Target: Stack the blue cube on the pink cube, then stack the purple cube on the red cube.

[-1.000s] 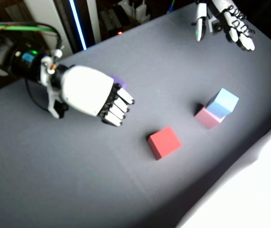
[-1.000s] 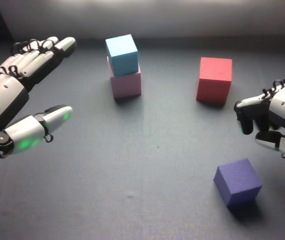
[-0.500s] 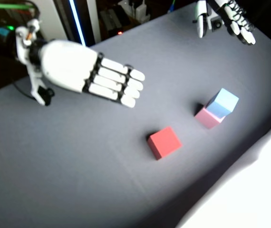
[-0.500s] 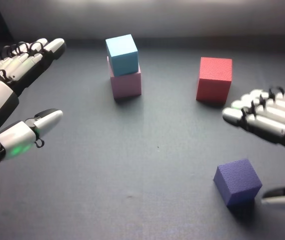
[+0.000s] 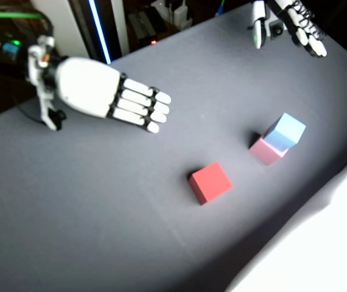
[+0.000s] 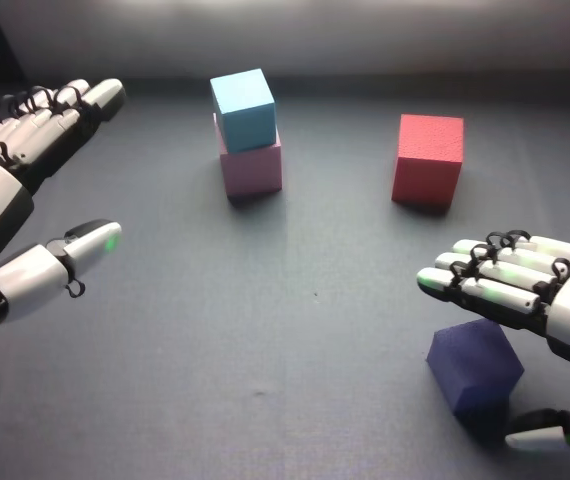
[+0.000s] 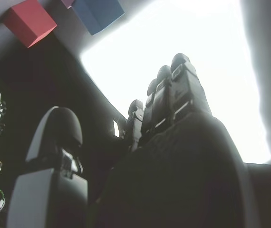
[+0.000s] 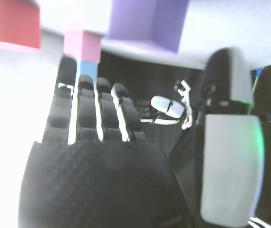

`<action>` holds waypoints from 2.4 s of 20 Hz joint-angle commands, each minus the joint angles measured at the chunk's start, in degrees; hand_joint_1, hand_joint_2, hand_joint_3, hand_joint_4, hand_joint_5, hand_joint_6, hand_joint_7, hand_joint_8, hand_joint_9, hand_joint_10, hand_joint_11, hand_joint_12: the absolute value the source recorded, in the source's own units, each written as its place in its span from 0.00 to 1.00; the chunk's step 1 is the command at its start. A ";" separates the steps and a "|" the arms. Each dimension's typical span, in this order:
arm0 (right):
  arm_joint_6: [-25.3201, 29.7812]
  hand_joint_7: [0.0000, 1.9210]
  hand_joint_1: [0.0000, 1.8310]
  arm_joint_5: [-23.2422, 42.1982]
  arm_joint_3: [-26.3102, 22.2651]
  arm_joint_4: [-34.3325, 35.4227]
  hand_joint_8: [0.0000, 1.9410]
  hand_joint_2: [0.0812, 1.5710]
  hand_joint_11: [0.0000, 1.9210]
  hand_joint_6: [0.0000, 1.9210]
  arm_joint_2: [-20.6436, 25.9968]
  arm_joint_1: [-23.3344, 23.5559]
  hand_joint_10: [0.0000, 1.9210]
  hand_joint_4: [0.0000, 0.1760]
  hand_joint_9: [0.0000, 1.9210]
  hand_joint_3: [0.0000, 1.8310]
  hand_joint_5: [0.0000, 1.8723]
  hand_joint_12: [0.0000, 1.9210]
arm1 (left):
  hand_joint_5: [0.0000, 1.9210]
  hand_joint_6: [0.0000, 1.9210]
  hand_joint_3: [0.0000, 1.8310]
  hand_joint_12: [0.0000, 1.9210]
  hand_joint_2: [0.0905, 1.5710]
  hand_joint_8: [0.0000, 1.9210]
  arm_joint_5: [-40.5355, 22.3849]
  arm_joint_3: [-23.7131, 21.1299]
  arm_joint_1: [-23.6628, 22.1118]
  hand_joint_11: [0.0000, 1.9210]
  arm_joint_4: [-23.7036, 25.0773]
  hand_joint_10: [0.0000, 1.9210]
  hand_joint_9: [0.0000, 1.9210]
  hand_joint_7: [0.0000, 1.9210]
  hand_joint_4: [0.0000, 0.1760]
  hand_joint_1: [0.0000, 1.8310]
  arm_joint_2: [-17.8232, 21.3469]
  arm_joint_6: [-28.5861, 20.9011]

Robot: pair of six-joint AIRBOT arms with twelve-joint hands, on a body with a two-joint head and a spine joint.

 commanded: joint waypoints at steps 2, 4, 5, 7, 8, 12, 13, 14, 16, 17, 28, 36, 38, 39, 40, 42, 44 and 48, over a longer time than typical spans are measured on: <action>0.35 0.00 0.45 4.14 1.27 0.29 0.00 0.63 0.00 0.00 -1.37 1.33 0.00 0.02 0.00 0.00 0.00 0.21 | 0.00 0.00 0.00 0.00 0.88 0.00 -7.20 -0.07 -0.20 0.00 0.04 0.00 0.00 0.00 0.84 0.36 0.51 -0.10; 0.35 0.00 0.46 2.40 2.50 0.53 0.00 0.64 0.00 0.00 -2.90 2.14 0.00 0.00 0.00 0.00 0.00 0.12 | 0.00 0.00 0.00 0.00 0.88 0.00 -7.19 -0.07 -0.18 0.00 0.04 0.00 0.00 0.00 0.85 0.36 0.50 -0.11; 0.35 0.01 0.49 0.98 3.55 0.63 0.00 0.65 0.00 0.00 -4.06 2.73 0.00 0.00 0.01 0.00 0.00 0.21 | 0.00 0.00 0.00 0.00 0.88 0.00 -7.19 -0.07 -0.09 0.00 0.01 0.00 0.00 0.00 0.84 0.36 0.50 -0.17; 0.31 0.41 0.62 -0.57 5.14 1.12 0.52 0.75 0.07 0.59 -5.43 3.88 0.51 0.00 0.26 0.01 0.32 0.86 | 0.00 0.00 0.00 0.00 0.89 0.00 -7.23 -0.08 0.04 0.00 0.01 0.00 0.00 0.00 0.82 0.37 0.51 -0.33; 0.23 0.48 0.67 -0.58 5.26 1.11 0.65 0.76 0.41 0.65 -5.48 4.26 0.61 0.00 0.51 0.00 0.37 0.83 | 0.00 0.00 0.00 0.00 0.88 0.00 -7.24 -0.08 0.06 0.00 0.01 0.00 0.00 0.00 0.83 0.37 0.52 -0.33; -0.38 0.42 0.73 1.10 5.73 1.10 0.67 0.77 0.32 0.69 -4.68 7.28 0.79 0.00 0.42 0.00 0.32 0.86 | 0.00 0.00 0.00 0.00 0.89 0.00 -7.39 -0.07 0.31 0.00 -0.22 0.00 0.00 0.00 0.74 0.38 0.58 -0.38; -0.49 0.43 0.67 1.65 5.77 1.12 0.73 0.78 0.34 0.69 -4.28 7.95 0.78 0.00 0.42 0.00 0.34 0.91 | 0.00 0.00 0.00 0.00 0.89 0.00 -7.37 -0.07 0.31 0.00 -0.22 0.00 0.00 0.00 0.69 0.38 0.55 -0.38; -0.70 0.43 0.67 2.08 5.97 1.26 0.73 0.78 0.34 0.69 -4.01 8.76 0.78 0.00 0.42 0.00 0.34 0.91 | 0.00 0.00 0.00 0.00 0.89 0.00 -7.37 -0.07 0.32 0.00 -0.22 0.00 0.00 0.00 0.69 0.38 0.53 -0.38; -1.26 0.41 0.63 2.49 6.97 1.87 0.78 0.81 0.32 0.74 -3.94 11.06 0.78 0.00 0.39 0.00 0.33 0.96 | 0.00 0.00 0.00 0.00 0.90 0.00 -7.34 -0.07 0.51 0.00 -0.27 0.00 0.00 0.00 0.56 0.38 0.50 -0.55; -1.83 0.41 0.63 2.49 7.22 2.21 0.78 0.81 0.32 0.74 -3.94 11.83 0.78 0.00 0.39 0.00 0.33 0.96 | 0.00 0.00 0.00 0.00 0.90 0.00 -7.36 -0.07 0.57 0.00 -0.32 0.00 0.00 0.00 0.56 0.38 0.47 -0.61; -11.30 0.36 0.72 -5.84 18.38 12.39 0.76 0.81 0.17 0.76 -8.94 25.29 0.87 0.00 0.32 0.00 0.29 0.95 | 0.00 0.00 0.00 0.00 0.89 0.00 -5.78 1.40 0.83 0.00 -0.59 0.00 0.00 0.00 0.23 0.42 -2.58 -2.58; -11.57 0.35 0.71 -11.70 26.99 15.61 0.74 0.80 0.23 0.72 -15.46 29.31 0.86 0.00 0.36 0.00 0.34 0.95 | 0.00 0.00 0.00 0.00 0.86 0.00 -5.34 2.48 0.80 0.00 -0.28 0.00 0.00 0.00 0.20 0.42 -3.88 -3.70; -11.57 0.39 0.73 -12.63 28.41 16.43 0.69 0.78 0.27 0.70 -16.55 29.50 0.82 0.00 0.38 0.00 0.35 0.90 | 0.00 0.00 0.00 0.00 0.86 0.00 -5.36 2.64 0.80 0.00 -0.27 0.00 0.00 0.00 0.19 0.39 -3.98 -3.87; -11.58 0.39 0.73 -13.16 28.94 16.99 0.69 0.78 0.27 0.70 -16.91 29.58 0.82 0.00 0.38 0.00 0.35 0.90 | 0.00 0.00 0.00 0.00 0.86 0.00 -5.37 2.68 0.80 0.00 -0.27 0.00 0.00 0.00 0.19 0.39 -3.99 -3.89; -11.58 0.38 0.73 -13.41 29.30 17.33 0.70 0.78 0.23 0.72 -17.13 29.58 0.83 0.00 0.35 0.00 0.36 0.90 | 0.00 0.00 0.00 0.00 0.86 0.00 -5.38 2.69 0.80 0.00 -0.27 0.00 0.00 0.00 0.23 0.38 -3.99 -3.90; -11.84 0.39 0.63 -13.97 29.77 18.26 0.73 0.82 0.17 0.83 -17.40 29.58 0.65 0.00 0.30 0.00 0.27 0.88 | 0.01 0.00 0.00 0.00 0.86 0.00 -5.44 2.72 0.80 0.00 -0.27 0.00 0.00 0.00 0.21 0.39 -4.04 -3.97; -12.01 0.25 0.50 -14.18 29.93 18.40 0.24 0.81 0.07 0.29 -17.61 29.58 0.43 0.00 0.20 0.00 0.15 0.84 | 0.01 0.00 0.00 0.00 0.86 0.00 -5.51 2.77 0.80 0.00 -0.27 0.00 0.00 0.00 0.20 0.38 -4.09 -4.07; -12.07 0.11 0.47 -14.30 29.97 18.61 0.01 0.80 0.00 0.03 -17.63 29.58 0.46 0.00 0.02 0.00 0.07 0.89 | 0.01 0.00 0.00 0.00 0.86 0.00 -5.84 2.83 0.83 0.00 -0.50 0.00 0.00 0.00 0.22 0.39 -4.13 -4.30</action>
